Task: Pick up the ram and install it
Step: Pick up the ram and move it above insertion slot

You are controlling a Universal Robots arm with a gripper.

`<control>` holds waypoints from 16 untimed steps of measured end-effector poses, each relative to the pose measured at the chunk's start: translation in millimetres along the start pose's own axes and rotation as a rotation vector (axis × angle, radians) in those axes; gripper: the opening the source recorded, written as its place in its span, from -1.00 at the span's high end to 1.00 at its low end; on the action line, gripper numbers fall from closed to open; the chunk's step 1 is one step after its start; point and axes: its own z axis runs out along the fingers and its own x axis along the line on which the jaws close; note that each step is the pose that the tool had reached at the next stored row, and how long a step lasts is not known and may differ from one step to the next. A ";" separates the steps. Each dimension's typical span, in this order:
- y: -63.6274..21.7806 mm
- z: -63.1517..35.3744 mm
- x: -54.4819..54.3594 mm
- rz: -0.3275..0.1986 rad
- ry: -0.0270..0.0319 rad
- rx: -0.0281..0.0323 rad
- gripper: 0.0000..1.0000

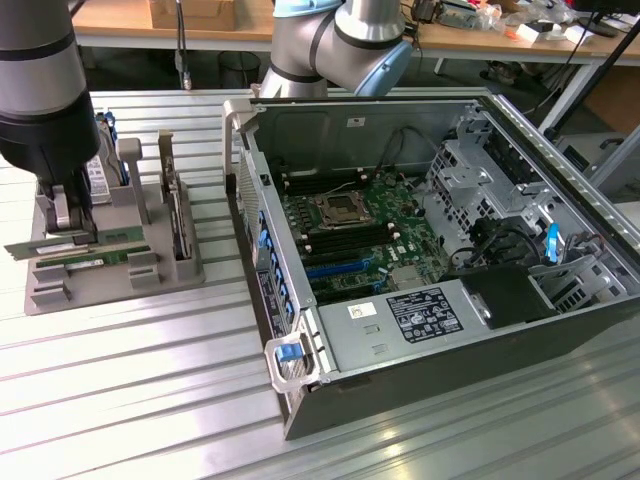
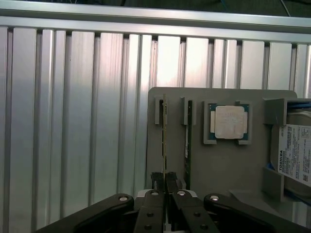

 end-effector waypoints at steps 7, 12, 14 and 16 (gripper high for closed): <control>0.2 -4.0 -0.1 0.000 0.0000 0.0000 0.74; 0.2 -6.8 -0.1 0.000 0.0000 0.0000 0.74; 0.3 -8.3 -0.1 0.000 -0.0001 0.0001 0.74; 0.3 -10.0 -0.2 0.000 -0.0001 0.0001 0.74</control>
